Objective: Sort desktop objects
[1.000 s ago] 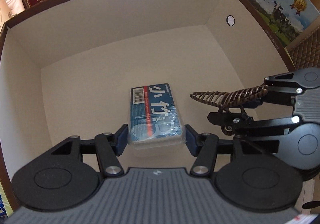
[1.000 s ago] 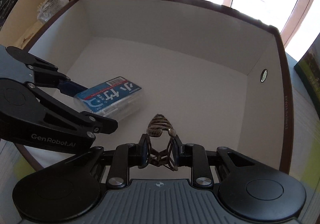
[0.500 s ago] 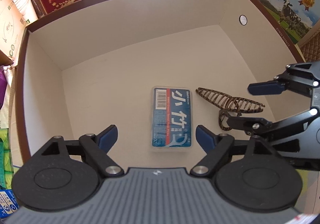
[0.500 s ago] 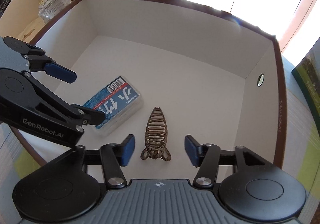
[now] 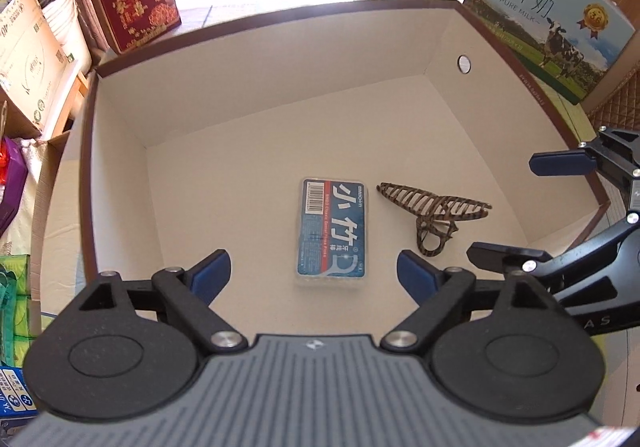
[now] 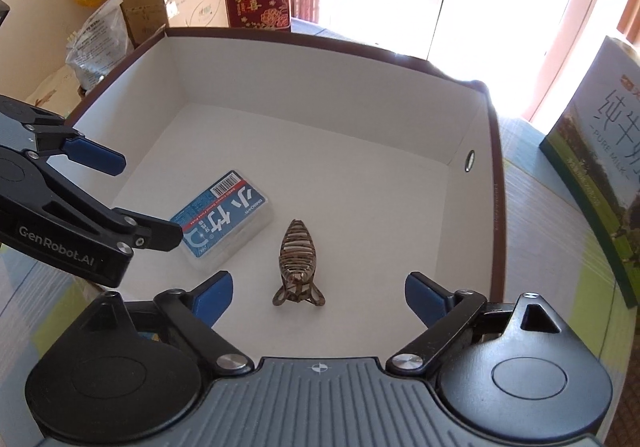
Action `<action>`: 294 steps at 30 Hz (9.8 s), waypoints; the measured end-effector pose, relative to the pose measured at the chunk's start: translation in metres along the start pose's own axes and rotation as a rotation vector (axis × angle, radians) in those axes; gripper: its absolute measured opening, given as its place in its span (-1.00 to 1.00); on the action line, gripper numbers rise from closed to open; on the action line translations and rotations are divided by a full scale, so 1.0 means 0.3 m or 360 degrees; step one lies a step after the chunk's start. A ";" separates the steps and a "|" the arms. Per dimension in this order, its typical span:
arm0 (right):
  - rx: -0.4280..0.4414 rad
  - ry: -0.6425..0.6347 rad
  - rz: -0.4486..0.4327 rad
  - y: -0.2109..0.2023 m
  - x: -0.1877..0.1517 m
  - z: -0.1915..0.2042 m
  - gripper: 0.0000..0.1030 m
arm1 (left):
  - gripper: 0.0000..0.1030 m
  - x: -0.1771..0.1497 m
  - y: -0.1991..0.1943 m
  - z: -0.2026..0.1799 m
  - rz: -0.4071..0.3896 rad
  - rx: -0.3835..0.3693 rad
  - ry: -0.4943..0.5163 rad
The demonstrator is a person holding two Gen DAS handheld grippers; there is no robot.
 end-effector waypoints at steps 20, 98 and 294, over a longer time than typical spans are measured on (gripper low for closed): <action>-0.0108 0.0152 -0.0351 -0.328 -0.077 0.038 0.96 | 0.76 -0.097 -0.378 -0.036 -0.0369 0.0174 -0.0002; -0.0283 0.0676 -0.0132 -0.456 -0.648 0.024 0.32 | -0.24 -0.535 -0.184 -0.235 -0.0118 -0.0043 -0.0037; 0.0042 0.0011 -0.0069 0.185 0.156 -0.089 0.97 | 0.69 0.161 0.190 0.077 -0.0099 0.0192 0.0114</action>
Point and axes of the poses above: each gripper's, at about its wrist camera, not at the fingertips, and y roughly the way its jaws point, z to its left, x to its top, the point moved 1 cm from there along y, roughly the way its jaws point, and after that the axes turned 12 degrees about -z, right-handed, at the moved point
